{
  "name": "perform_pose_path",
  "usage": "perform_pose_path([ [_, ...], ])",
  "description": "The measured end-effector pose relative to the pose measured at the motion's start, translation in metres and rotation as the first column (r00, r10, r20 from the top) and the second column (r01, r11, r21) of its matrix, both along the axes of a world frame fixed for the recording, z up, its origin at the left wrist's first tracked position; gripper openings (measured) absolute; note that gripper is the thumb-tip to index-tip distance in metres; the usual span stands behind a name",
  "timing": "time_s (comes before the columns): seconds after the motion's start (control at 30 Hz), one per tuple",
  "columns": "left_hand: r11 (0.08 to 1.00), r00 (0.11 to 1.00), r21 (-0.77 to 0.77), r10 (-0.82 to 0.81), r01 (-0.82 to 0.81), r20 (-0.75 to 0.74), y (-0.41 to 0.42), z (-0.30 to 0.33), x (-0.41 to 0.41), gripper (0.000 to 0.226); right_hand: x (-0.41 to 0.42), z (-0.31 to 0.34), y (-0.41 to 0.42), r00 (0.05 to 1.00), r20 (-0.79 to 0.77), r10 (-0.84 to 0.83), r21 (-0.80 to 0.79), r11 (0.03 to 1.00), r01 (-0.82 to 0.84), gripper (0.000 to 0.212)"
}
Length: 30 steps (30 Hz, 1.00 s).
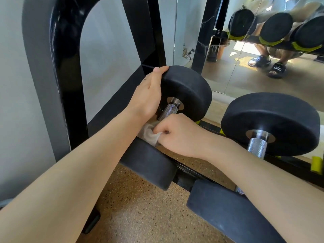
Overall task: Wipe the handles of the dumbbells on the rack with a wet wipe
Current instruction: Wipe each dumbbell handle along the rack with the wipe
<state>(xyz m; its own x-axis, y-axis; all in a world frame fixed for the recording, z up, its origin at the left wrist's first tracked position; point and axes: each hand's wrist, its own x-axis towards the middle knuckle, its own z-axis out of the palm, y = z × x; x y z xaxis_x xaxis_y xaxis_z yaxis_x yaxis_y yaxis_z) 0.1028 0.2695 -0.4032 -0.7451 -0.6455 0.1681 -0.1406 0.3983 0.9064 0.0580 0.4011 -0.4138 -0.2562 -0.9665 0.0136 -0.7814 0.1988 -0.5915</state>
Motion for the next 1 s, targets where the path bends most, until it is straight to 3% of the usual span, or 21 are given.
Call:
perform_pose_path([
  [0.1,1.0,1.0,-0.019,-0.005,0.005,0.014,0.001,-0.001,0.0,0.052,-0.015,-0.011,0.008,0.976,0.047,-0.214,-0.06,0.974,0.217,0.034],
  [0.17,1.0,1.0,-0.019,0.002,-0.002,0.007,0.001,-0.001,-0.001,0.052,-0.02,-0.025,0.009,0.922,0.239,-0.306,0.072,0.952,0.297,0.015],
  [0.2,1.0,1.0,-0.016,0.006,-0.006,0.003,0.0,-0.001,-0.001,0.052,-0.015,-0.03,0.005,0.879,0.368,-0.304,0.163,0.951,0.261,0.011],
  [0.27,1.0,1.0,-0.006,0.012,-0.012,0.001,-0.001,-0.001,-0.003,0.052,-0.007,-0.036,-0.001,0.862,0.438,-0.255,0.256,0.955,0.153,0.017],
  [0.33,1.0,1.0,-0.002,0.015,-0.015,0.004,-0.001,-0.002,-0.003,0.051,0.003,-0.039,-0.004,0.746,0.601,-0.287,0.36,0.93,0.067,0.017],
  [0.4,1.0,1.0,0.0,0.012,-0.012,0.001,-0.001,-0.001,-0.003,0.051,0.001,-0.031,-0.011,0.752,0.552,-0.36,0.389,0.909,0.149,0.014],
  [0.5,1.0,1.0,0.007,0.029,-0.029,-0.006,-0.001,0.0,-0.003,0.05,0.007,-0.008,-0.023,0.762,0.596,-0.254,0.186,0.967,0.177,0.015],
  [0.6,1.0,1.0,0.016,0.01,-0.01,-0.011,-0.002,-0.001,-0.002,0.051,0.019,-0.001,-0.03,0.908,0.398,-0.132,0.155,0.985,0.075,0.022],
  [0.73,0.999,1.0,0.037,0.0,0.001,-0.012,-0.005,-0.004,-0.002,0.052,0.022,-0.001,-0.01,0.946,0.324,0.015,0.089,0.995,-0.046,0.029],
  [0.87,0.999,1.0,0.04,-0.002,0.002,-0.018,-0.006,-0.006,-0.005,0.052,0.011,-0.008,-0.008,0.915,0.401,0.032,0.015,0.999,-0.042,0.026],
  [1.0,0.999,0.999,0.042,-0.003,0.004,-0.032,-0.008,-0.007,-0.005,0.051,-0.002,-0.02,-0.004,0.784,0.621,-0.021,0.012,1.0,0.018,0.017],
])
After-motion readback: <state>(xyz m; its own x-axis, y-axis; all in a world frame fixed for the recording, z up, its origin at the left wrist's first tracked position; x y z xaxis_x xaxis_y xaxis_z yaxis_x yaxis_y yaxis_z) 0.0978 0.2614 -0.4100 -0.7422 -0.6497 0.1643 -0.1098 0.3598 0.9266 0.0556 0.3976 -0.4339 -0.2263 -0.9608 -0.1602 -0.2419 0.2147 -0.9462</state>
